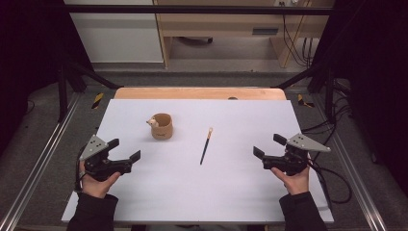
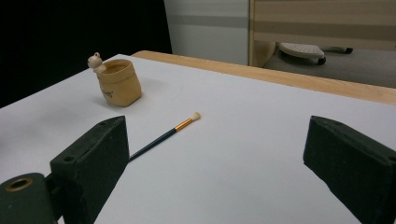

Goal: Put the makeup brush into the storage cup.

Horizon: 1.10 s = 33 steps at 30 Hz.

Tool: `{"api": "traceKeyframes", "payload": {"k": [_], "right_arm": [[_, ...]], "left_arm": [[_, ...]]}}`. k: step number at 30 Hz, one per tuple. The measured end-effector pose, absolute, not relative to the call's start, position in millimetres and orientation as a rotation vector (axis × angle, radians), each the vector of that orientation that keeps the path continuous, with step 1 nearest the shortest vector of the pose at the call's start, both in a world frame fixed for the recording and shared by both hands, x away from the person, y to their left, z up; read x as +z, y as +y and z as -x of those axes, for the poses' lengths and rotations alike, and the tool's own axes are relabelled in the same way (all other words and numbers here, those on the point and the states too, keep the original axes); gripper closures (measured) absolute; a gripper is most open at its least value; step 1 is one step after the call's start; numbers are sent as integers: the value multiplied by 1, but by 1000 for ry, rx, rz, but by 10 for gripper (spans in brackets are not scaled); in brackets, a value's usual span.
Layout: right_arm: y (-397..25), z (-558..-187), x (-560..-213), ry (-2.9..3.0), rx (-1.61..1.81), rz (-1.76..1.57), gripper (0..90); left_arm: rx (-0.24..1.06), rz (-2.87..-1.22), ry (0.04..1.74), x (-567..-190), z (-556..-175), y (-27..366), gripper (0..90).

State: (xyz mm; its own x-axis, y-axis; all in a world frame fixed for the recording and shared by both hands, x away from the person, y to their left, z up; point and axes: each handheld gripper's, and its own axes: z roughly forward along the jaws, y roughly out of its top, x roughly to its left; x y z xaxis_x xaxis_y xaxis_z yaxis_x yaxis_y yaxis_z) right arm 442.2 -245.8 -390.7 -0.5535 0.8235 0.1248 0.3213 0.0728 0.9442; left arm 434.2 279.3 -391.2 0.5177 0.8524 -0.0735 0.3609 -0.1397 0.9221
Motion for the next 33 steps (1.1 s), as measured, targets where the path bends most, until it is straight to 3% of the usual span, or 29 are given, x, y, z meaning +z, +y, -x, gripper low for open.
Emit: {"api": "traceKeyframes", "payload": {"k": [33], "right_arm": [[-216,-448,-385,1970,1445,-1080,73]], "left_arm": [[600,-1762,1045,-400,-437,279,59]]}}
